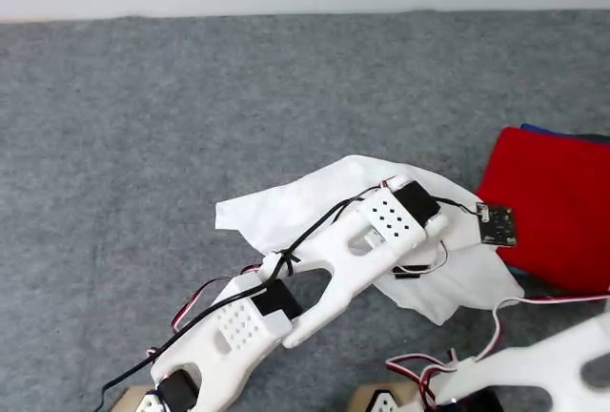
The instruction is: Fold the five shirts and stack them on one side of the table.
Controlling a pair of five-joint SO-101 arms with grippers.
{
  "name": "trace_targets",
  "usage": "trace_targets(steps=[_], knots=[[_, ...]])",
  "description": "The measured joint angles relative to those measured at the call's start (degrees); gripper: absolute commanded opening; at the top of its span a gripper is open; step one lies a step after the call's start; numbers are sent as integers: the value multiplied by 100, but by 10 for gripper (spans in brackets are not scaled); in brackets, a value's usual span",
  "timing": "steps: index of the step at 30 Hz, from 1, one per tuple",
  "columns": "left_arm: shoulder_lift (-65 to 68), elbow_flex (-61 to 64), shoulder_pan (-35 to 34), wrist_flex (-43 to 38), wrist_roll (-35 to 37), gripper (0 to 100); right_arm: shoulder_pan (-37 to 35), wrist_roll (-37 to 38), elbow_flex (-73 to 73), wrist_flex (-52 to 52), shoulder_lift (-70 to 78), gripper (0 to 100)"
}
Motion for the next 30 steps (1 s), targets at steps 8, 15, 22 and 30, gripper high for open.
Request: trace_targets(steps=[8,15,22,30], knots=[[0,0,-18,53,26,2,-202,0,0,0,0,253],[-105,-404,-387,747,26,2,-308,0,0,0,0,253],[-1081,-1002,-1002,1310,53,2,-316,0,0,0,0,253],[-2576,-774,-1820,1345,53,2,-316,9,0,0,0,253]])
